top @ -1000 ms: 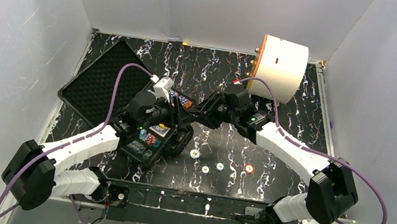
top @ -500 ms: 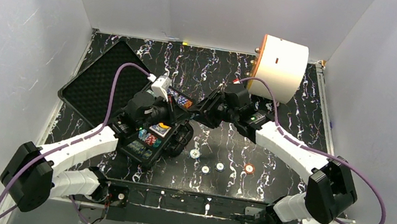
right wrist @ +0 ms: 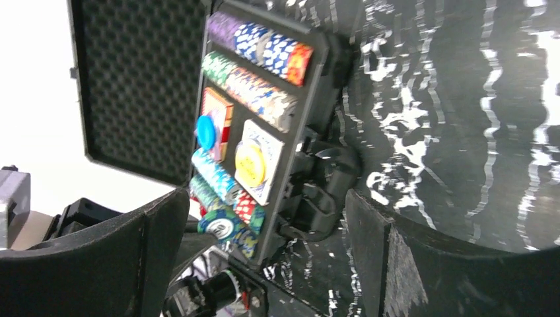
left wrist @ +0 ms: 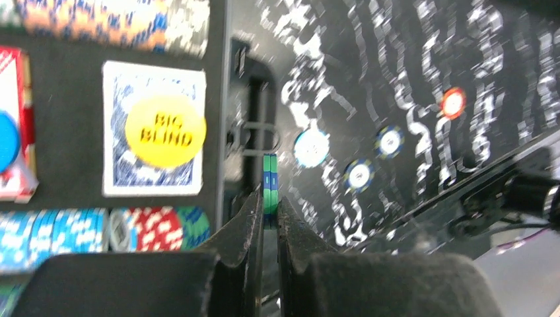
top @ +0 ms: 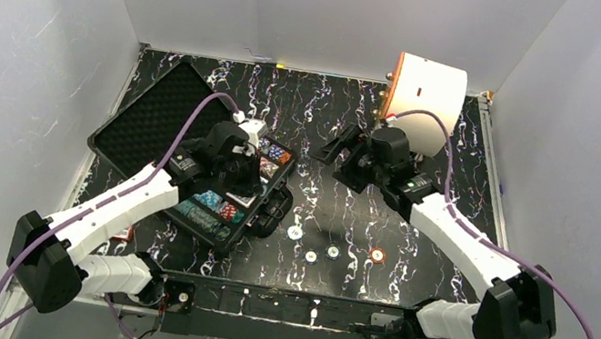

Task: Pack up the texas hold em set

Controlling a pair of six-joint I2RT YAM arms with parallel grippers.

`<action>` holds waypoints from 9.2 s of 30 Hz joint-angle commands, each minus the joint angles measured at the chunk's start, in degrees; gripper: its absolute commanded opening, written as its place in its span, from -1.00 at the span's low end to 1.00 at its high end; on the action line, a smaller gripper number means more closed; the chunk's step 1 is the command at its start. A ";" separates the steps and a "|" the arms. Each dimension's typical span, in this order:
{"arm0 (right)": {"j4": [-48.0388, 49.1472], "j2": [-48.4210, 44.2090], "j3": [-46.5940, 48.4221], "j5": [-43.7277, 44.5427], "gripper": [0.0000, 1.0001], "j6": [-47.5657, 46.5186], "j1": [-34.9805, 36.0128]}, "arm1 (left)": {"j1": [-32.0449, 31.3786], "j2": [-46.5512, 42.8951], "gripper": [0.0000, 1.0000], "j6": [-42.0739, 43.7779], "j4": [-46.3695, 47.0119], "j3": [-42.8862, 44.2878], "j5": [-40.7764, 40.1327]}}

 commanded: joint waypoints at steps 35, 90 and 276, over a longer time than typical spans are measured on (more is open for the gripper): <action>-4.28 -2.69 -5.57 2.36 0.83 -1.88 -1.62 | -0.25 14.10 -1.00 5.87 -29.94 9.83 -10.07; -26.02 27.01 13.62 15.40 0.61 -21.38 21.71 | -0.25 -18.38 0.97 8.86 -3.93 9.24 -29.23; -10.86 8.67 0.02 -5.01 0.55 -9.82 0.25 | -1.22 18.59 -1.00 2.94 -35.55 12.41 -18.37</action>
